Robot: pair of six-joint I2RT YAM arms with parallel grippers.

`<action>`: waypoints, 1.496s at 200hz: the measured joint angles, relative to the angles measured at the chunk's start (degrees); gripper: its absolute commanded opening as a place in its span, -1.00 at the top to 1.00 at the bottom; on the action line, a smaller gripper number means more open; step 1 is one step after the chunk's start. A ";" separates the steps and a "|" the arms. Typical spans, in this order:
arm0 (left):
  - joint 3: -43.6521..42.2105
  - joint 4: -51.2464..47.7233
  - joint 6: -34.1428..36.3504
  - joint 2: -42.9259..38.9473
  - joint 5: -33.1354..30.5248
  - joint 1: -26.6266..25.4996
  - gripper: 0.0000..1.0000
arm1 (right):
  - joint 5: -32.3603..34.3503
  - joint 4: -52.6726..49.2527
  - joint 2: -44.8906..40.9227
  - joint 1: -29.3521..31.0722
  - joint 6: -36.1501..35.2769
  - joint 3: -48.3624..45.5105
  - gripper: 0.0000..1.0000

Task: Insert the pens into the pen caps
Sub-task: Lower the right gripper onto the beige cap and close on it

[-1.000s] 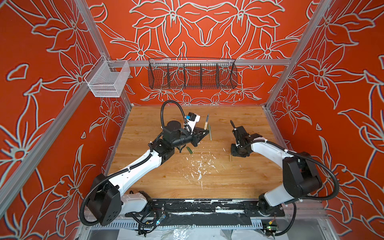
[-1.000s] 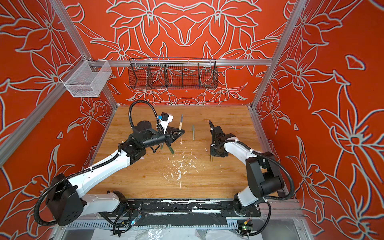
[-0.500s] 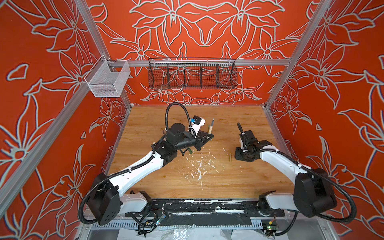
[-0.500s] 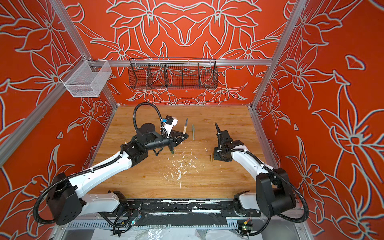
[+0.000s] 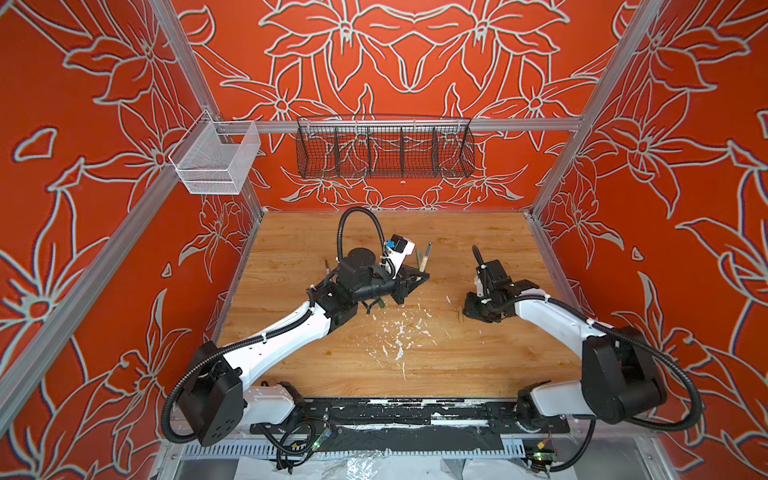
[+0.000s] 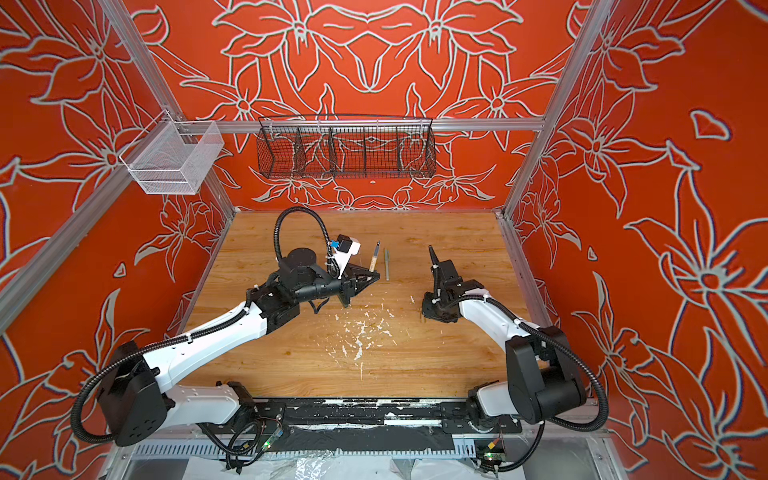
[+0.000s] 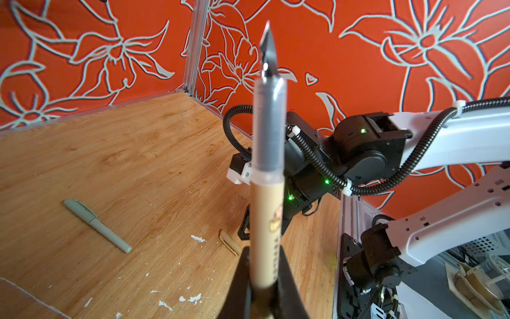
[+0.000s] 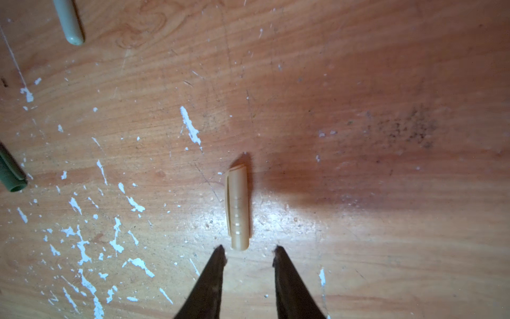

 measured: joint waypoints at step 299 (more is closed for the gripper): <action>0.00 -1.20 0.76 0.02 -0.13 -0.20 1.00 | 5.64 2.08 12.70 4.72 -0.79 5.81 0.52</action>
